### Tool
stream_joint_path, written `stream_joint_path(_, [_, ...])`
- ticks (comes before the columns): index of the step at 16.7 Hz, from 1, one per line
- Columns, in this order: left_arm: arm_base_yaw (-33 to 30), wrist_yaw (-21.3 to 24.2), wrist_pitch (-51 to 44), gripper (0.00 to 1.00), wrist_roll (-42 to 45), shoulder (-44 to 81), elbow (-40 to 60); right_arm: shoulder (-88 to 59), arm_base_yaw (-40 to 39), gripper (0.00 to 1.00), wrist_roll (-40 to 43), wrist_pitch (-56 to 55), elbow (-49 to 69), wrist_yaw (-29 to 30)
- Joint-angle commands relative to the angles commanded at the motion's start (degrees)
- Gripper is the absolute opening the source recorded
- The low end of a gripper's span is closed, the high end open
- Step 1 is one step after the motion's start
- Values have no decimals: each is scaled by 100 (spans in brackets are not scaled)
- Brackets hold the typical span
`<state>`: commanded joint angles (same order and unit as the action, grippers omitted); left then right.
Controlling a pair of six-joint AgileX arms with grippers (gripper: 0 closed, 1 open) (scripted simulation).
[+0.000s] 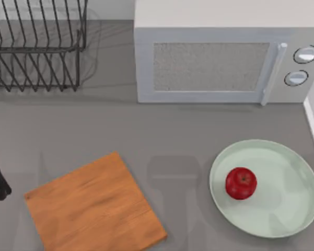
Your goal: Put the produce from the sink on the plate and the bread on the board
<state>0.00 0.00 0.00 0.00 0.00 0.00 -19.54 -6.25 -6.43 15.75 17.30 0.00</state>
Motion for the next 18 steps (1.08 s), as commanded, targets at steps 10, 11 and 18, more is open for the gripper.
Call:
stream_joint_path(10, [0,0,0,100,0,0,0,1954,625,100,643,-1574,-1730,0])
stream_joint_path(11, [0,0,0,100,0,0,0,1954,625,100,643,-1574,-1730,0])
stream_joint_path(18, [469,276,-389,100,808,721,597,1954,625,100,643,-1574,-1730,0])
